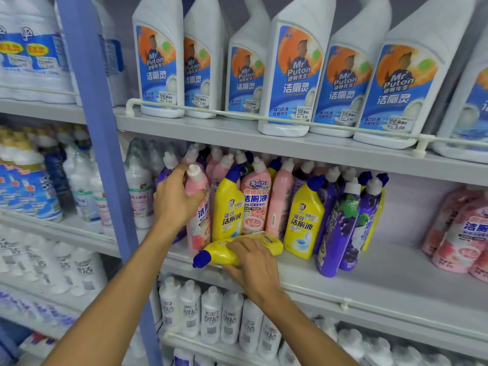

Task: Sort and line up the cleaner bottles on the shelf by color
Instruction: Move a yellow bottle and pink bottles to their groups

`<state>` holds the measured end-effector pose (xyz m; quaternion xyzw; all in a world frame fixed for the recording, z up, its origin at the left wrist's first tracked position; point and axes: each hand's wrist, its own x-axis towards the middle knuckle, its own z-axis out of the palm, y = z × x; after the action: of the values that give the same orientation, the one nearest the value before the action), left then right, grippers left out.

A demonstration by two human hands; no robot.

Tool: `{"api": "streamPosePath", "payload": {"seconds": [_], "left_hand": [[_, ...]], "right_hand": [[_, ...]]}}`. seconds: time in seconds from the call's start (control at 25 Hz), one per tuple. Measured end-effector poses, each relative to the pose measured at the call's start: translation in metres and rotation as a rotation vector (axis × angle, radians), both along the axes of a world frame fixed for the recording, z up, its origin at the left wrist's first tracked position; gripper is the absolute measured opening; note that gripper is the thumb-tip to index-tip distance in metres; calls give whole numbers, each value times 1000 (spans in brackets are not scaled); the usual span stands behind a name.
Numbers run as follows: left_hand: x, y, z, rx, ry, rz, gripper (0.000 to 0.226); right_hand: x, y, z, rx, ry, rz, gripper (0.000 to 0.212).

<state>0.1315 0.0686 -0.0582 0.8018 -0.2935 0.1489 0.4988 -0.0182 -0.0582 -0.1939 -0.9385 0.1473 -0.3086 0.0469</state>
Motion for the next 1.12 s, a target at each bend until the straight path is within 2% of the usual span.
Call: {"api": "streamPosePath", "payload": {"seconds": [0.12, 0.2, 0.32, 0.44, 0.52, 0.76, 0.88, 1.0, 1.12], "left_hand": [[13, -2, -5, 19, 12, -40, 64], [20, -2, -7, 28, 18, -42, 66], [30, -2, -11, 8, 20, -19, 61], [33, -10, -10, 41, 35, -22, 59], [29, -18, -9, 73, 38, -38, 55], [24, -27, -13, 97, 18, -35, 51], [24, -23, -15, 86, 37, -64, 57], [15, -21, -19, 55, 62, -88, 65], [12, -13, -24, 32, 74, -70, 64]], "right_hand": [[-4, -7, 7, 25, -78, 27, 45], [-9, -14, 20, 122, -147, 25, 46], [-13, -37, 45, 478, -343, 5, 46], [-9, -64, 60, 866, -506, -34, 26], [-6, -75, 64, 1007, -576, -77, 18], [14, -61, 61, 1092, -579, -3, 26], [27, -51, 57, 1006, -564, -29, 37], [30, -49, 57, 977, -543, -39, 35], [18, -52, 64, 1058, -502, 27, 38]]}}
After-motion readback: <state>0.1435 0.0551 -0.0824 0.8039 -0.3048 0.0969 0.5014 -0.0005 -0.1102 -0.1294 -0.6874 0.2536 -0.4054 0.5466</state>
